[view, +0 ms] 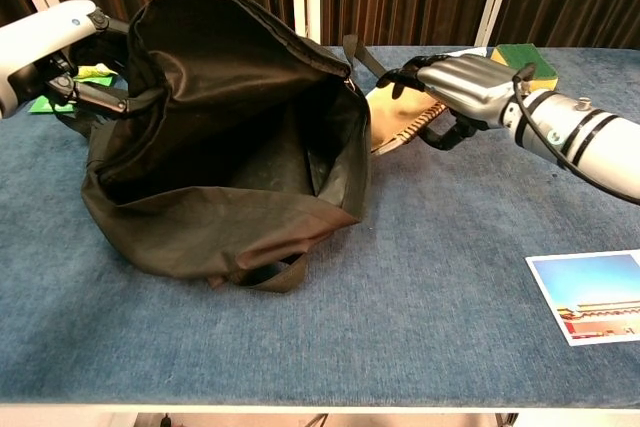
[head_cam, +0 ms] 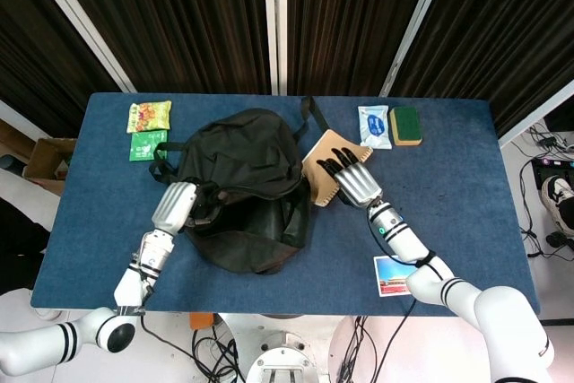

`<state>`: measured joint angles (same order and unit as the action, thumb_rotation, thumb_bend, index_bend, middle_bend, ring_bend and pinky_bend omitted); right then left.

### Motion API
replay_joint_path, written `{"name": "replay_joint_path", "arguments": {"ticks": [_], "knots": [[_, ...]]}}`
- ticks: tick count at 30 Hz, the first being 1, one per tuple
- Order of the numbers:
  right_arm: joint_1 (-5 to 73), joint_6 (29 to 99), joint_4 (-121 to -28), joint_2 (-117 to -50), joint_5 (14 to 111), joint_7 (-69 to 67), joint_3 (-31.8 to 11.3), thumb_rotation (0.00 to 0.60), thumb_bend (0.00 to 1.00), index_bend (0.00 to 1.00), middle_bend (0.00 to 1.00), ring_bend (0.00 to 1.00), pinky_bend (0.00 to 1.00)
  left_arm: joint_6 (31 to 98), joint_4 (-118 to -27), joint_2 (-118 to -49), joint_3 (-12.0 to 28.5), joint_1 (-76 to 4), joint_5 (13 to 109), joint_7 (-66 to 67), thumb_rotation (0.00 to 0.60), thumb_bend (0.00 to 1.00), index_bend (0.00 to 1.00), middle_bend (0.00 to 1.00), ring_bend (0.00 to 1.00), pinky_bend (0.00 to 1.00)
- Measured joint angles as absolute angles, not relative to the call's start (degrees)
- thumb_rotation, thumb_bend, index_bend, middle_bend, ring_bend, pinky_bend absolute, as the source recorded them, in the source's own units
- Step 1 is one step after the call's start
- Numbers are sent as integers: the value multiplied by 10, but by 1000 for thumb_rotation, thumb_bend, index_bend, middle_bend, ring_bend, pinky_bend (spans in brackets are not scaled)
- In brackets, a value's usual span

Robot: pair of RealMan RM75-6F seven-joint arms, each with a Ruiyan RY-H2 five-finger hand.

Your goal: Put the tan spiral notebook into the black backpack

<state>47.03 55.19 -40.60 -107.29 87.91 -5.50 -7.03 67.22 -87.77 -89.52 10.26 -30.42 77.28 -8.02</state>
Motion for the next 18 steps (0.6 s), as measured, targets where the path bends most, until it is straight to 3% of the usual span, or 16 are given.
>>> {"name": "replay_joint_path", "arguments": {"ticks": [7, 18], "knots": [[486, 573, -376, -1105, 873, -45, -84, 600, 299, 344, 350, 115, 193, 673, -879, -894, 103, -304, 773, -82, 600, 452, 596, 590, 525, 357], [496, 606, -313, -1141, 880, -75, -80, 600, 296, 599, 517, 288, 279, 671, -875, -893, 103, -303, 772, -88, 600, 452, 596, 588, 525, 357]]}}
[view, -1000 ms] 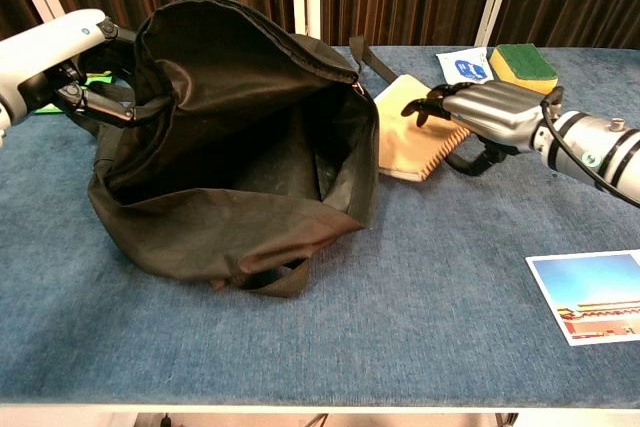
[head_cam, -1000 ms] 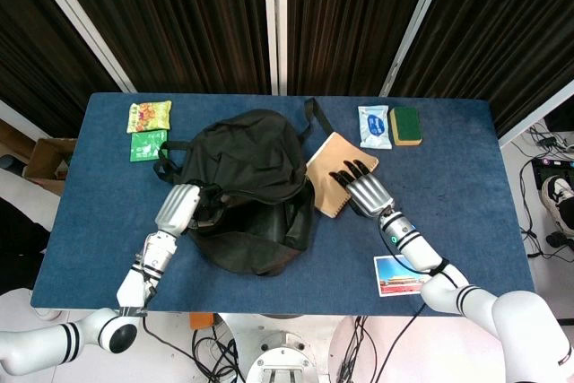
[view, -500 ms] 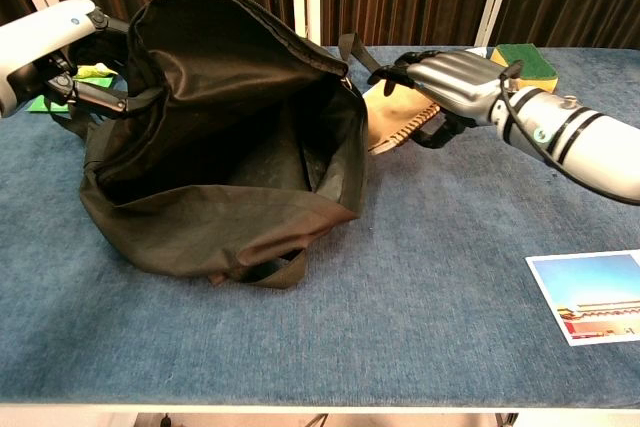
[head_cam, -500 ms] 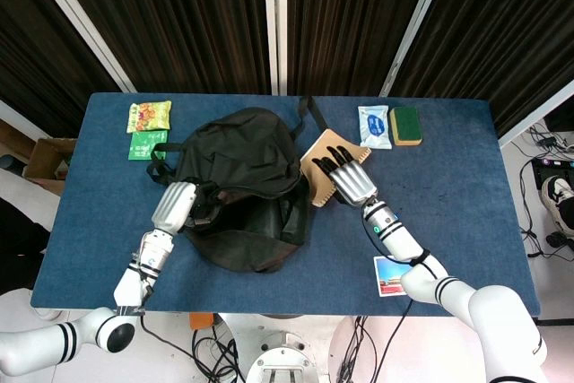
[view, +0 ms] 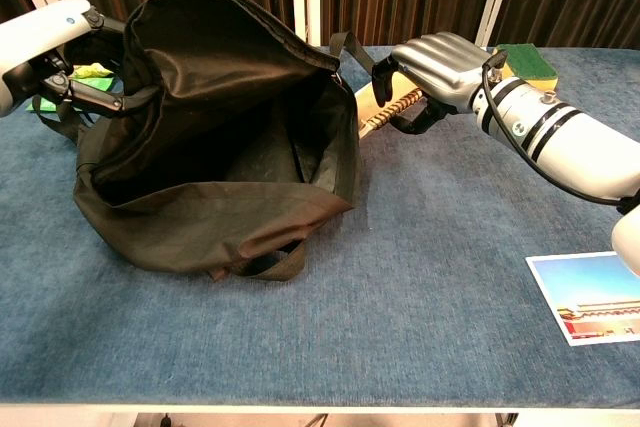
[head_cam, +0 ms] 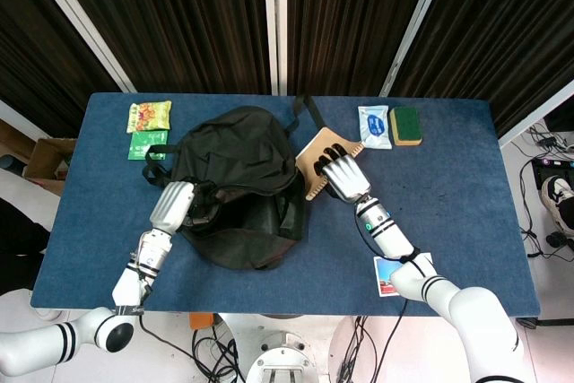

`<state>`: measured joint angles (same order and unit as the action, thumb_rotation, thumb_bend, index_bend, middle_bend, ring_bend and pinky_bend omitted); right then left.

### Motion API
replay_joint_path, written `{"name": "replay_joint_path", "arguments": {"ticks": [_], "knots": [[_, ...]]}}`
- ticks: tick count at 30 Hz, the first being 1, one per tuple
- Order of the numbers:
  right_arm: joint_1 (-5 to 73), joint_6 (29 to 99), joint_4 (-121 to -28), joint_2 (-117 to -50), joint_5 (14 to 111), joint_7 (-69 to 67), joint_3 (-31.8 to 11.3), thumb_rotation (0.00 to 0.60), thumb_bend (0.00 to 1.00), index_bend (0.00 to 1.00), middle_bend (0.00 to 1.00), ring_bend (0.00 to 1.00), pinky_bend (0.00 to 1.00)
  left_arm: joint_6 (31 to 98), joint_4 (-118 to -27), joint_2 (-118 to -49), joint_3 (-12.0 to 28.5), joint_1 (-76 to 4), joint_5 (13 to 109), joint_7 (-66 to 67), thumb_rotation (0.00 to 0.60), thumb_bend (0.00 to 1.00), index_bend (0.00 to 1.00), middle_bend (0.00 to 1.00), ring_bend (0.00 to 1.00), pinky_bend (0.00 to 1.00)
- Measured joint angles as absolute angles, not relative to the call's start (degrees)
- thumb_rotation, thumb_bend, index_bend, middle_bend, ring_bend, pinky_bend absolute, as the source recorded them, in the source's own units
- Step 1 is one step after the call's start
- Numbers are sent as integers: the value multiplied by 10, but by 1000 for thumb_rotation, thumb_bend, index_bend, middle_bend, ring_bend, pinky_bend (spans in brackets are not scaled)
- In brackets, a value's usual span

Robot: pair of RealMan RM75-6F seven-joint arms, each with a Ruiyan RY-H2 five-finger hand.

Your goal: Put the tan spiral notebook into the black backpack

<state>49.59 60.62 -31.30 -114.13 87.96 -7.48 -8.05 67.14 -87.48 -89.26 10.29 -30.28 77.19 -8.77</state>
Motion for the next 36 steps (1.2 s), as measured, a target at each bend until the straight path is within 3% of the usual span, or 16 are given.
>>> {"name": "replay_joint_path", "arguments": {"ticks": [11, 21, 30, 36], "knots": [[472, 664, -285, -1148, 901, -90, -52, 600, 304, 847, 706, 492, 373, 669, -872, -895, 102, -305, 775, -88, 600, 453, 596, 582, 525, 357], [411, 801, -282, -1118, 947, -85, -7, 600, 542, 868, 718, 507, 390, 675, -899, -882, 110, -308, 775, -73, 600, 454, 596, 579, 525, 357], [354, 988, -377, -1011, 1026, -41, 43, 600, 545, 870, 714, 507, 402, 641, -960, -856, 142, -318, 721, -92, 600, 457, 592, 578, 525, 362], [343, 1035, -507, -927, 1095, 39, 70, 600, 542, 872, 716, 508, 409, 614, -999, -834, 163, -329, 676, -99, 600, 457, 590, 577, 525, 365]]}}
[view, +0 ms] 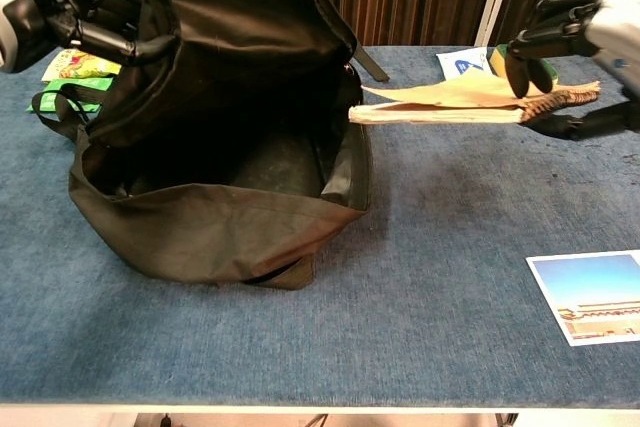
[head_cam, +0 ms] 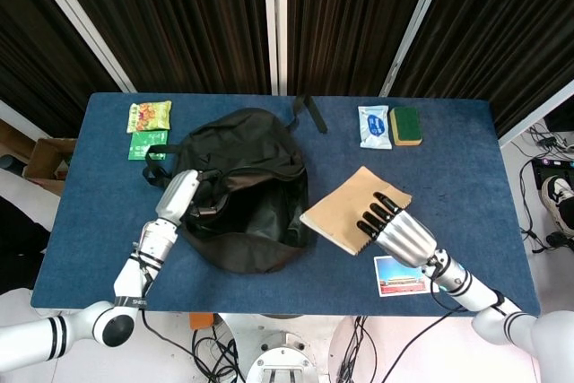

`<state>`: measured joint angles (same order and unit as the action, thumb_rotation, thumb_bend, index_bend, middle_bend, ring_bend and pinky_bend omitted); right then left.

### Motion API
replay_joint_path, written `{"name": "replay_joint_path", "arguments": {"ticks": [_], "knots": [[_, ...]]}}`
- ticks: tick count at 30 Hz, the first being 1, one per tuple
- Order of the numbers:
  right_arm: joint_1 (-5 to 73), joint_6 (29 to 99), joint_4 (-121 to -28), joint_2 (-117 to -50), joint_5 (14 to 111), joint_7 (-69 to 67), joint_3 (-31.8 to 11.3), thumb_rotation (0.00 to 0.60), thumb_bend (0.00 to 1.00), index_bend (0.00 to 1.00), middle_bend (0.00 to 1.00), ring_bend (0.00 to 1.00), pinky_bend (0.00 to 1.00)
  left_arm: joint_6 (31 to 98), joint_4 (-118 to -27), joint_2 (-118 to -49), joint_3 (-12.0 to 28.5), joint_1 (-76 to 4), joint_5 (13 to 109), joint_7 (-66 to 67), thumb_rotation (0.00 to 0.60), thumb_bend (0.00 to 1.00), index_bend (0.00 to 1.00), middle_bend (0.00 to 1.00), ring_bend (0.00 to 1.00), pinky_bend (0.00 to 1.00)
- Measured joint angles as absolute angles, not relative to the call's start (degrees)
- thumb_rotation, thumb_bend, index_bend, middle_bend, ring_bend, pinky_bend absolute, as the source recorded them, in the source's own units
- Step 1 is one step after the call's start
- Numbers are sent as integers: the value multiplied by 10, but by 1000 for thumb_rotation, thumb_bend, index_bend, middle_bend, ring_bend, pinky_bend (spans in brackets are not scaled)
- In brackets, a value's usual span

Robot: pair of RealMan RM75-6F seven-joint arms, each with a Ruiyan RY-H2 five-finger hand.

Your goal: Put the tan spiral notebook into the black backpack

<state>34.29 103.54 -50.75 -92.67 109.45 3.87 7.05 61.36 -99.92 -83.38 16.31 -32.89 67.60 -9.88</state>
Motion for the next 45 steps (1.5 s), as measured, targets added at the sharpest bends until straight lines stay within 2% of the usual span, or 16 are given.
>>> {"name": "replay_joint_path", "arguments": {"ticks": [7, 12, 17, 21, 28, 36, 45], "knots": [[371, 1022, -653, -871, 1188, 130, 79, 600, 541, 872, 715, 508, 412, 595, -1036, -806, 186, -344, 639, -86, 600, 456, 587, 577, 525, 365], [422, 964, -687, -871, 1224, 159, 56, 600, 541, 874, 716, 508, 423, 580, -1057, -783, 199, -351, 615, -90, 600, 456, 587, 577, 525, 365], [468, 895, -684, -890, 1222, 150, 26, 600, 540, 877, 717, 508, 432, 572, -1067, -767, 200, -351, 609, -104, 600, 457, 587, 577, 525, 365], [502, 848, -636, -930, 1206, 121, 4, 600, 539, 888, 724, 514, 433, 566, -1072, -758, 199, -350, 608, -119, 600, 457, 586, 576, 525, 366], [544, 825, -504, -1023, 1177, 55, -20, 600, 531, 894, 727, 521, 421, 563, -1074, -751, 196, -346, 610, -142, 600, 458, 563, 573, 525, 372], [570, 842, -358, -1118, 1147, -20, -30, 600, 519, 904, 723, 522, 404, 579, -1076, -750, 198, -334, 599, -166, 600, 472, 553, 571, 525, 396], [577, 896, -262, -1187, 1122, -107, -22, 600, 515, 911, 727, 530, 401, 576, -1087, -741, 203, -320, 597, -221, 600, 476, 576, 555, 525, 402]]}}
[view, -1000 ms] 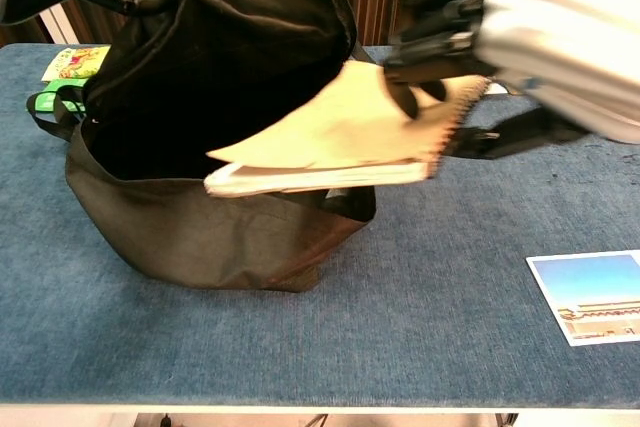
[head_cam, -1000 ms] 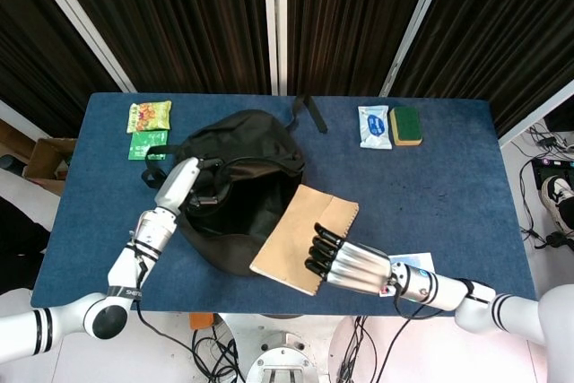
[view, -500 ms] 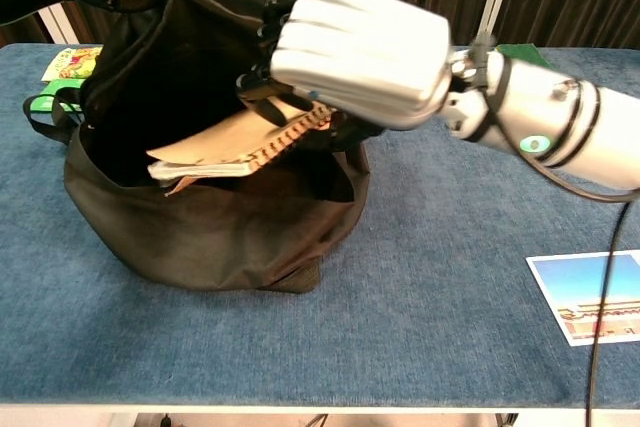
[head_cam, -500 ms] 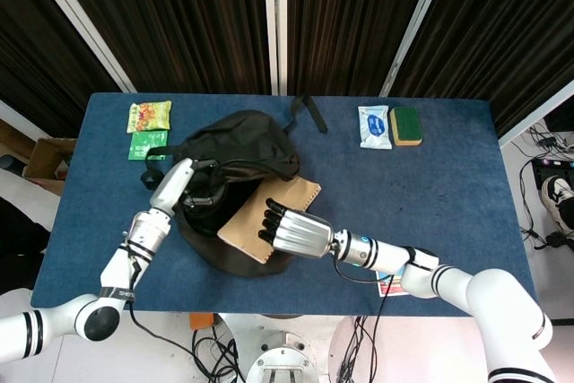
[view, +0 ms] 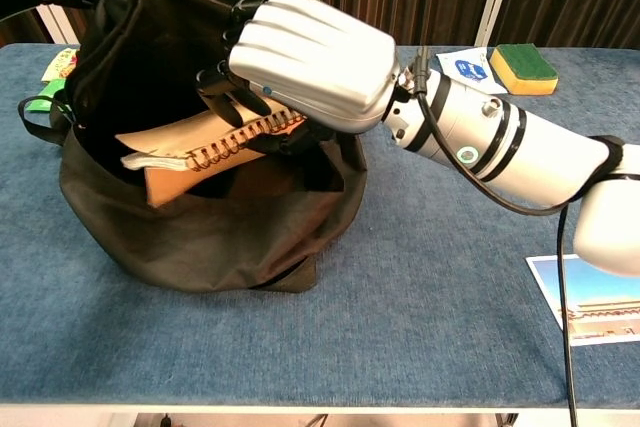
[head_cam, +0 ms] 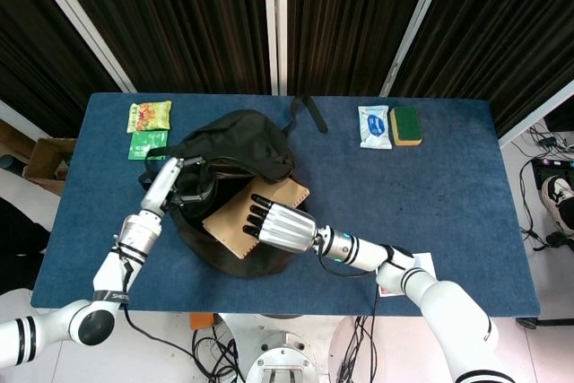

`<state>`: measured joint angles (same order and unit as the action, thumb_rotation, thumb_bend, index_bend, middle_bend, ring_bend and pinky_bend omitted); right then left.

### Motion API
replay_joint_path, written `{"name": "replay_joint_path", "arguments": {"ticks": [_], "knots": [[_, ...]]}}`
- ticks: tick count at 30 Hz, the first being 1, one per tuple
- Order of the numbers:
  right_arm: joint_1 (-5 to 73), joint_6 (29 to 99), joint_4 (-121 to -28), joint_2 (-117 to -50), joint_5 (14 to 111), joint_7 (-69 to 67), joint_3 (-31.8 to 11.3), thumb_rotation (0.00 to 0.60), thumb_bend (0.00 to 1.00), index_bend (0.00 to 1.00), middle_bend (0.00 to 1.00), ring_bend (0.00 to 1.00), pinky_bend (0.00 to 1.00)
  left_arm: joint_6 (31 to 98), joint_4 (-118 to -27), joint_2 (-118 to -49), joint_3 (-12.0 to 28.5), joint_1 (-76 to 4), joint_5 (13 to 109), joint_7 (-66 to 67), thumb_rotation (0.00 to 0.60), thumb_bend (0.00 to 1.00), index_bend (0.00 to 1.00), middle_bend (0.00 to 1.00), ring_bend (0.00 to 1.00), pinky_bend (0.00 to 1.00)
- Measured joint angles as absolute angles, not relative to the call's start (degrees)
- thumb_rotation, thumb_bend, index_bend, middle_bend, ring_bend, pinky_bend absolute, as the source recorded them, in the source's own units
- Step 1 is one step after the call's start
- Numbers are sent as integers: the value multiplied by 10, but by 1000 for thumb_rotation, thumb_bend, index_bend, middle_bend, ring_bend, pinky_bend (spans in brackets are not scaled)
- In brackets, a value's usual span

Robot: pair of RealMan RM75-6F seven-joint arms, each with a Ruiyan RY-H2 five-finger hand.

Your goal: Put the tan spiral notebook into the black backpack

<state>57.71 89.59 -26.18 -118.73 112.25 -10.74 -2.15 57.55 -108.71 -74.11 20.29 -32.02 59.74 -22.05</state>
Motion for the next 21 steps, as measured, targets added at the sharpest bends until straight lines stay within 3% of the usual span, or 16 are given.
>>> {"name": "replay_joint_path", "arguments": {"ticks": [7, 14, 18, 21], "knots": [[576, 960, -211, -1212, 1116, -155, -7, 600, 512, 911, 729, 529, 400, 560, -1096, -735, 209, -316, 598, -262, 600, 474, 575, 555, 525, 404], [590, 949, -169, -1226, 1102, -175, 3, 600, 493, 911, 726, 530, 398, 571, -1111, -729, 214, -311, 595, -267, 600, 479, 564, 530, 525, 411], [596, 922, -150, -1234, 1082, -185, 0, 600, 480, 912, 723, 528, 398, 568, -1125, -718, 216, -307, 586, -274, 600, 480, 586, 462, 497, 435], [600, 899, -138, -1241, 1069, -187, -1, 600, 477, 912, 724, 526, 398, 564, -1132, -716, 215, -306, 581, -277, 600, 480, 605, 368, 396, 437]]}}
